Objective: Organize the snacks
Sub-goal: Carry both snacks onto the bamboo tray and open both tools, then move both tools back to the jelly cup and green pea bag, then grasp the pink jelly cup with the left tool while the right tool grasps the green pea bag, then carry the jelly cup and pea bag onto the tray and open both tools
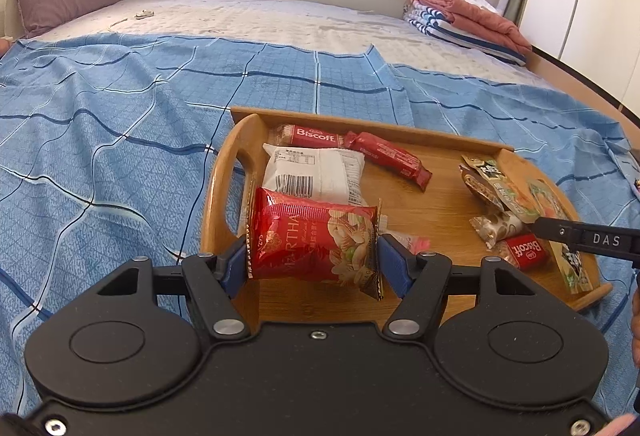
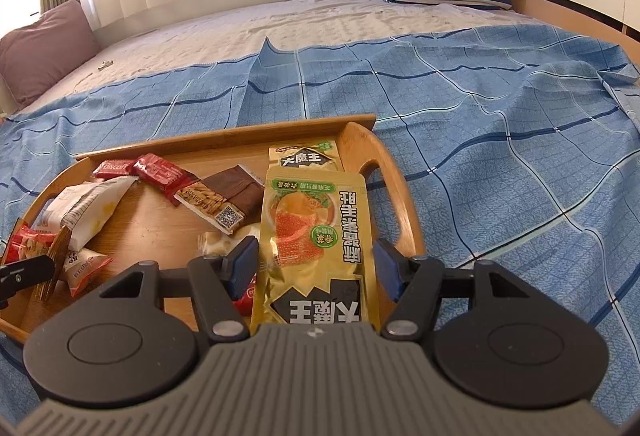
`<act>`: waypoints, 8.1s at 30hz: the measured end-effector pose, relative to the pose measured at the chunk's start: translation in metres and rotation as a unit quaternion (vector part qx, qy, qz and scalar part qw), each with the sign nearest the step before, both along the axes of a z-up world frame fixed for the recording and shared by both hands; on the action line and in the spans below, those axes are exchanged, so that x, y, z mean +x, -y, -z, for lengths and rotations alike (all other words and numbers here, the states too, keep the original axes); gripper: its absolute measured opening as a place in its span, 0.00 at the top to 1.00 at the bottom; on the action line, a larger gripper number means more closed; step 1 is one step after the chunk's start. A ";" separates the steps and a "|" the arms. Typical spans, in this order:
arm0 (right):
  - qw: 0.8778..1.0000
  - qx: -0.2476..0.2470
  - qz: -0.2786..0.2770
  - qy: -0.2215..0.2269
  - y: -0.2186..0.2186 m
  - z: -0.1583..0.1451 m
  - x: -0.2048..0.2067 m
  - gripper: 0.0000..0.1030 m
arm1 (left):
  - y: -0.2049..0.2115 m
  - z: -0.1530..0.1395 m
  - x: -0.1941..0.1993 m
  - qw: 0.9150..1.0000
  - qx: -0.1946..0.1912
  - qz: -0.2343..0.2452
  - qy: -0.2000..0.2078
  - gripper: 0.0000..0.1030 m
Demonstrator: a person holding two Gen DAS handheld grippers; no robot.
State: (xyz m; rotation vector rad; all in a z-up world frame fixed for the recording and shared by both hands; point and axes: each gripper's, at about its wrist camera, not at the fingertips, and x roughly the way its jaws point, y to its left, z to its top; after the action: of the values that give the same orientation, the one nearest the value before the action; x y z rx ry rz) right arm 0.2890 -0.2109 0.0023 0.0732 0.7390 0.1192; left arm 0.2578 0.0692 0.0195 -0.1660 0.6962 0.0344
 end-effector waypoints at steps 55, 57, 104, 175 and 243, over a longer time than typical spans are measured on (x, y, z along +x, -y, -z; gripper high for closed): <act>0.984 -0.080 -0.133 0.087 -0.018 -0.017 -0.170 0.04 | 0.008 -0.029 -0.152 0.996 0.032 0.073 0.028 0.01; 0.983 -0.076 -0.143 0.085 -0.019 -0.015 -0.178 0.03 | 0.011 -0.027 -0.157 0.996 0.030 0.080 0.026 0.01; 0.950 -0.027 -0.307 0.043 -0.072 0.031 -0.207 0.00 | 0.052 0.019 -0.119 0.986 -0.058 0.142 -0.071 0.38; 0.991 0.017 -0.078 0.103 -0.048 -0.004 -0.241 0.60 | 0.023 -0.014 -0.196 0.996 0.035 0.072 0.033 0.68; 0.997 0.023 -0.061 0.036 -0.047 -0.079 0.045 0.61 | 0.037 -0.048 0.069 0.998 -0.017 0.065 -0.002 0.68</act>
State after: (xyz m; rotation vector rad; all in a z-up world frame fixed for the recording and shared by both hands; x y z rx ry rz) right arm 0.3336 -0.1644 0.0809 0.0679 0.6687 0.2545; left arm 0.3268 0.0323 0.0673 -0.1527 0.7109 -0.1005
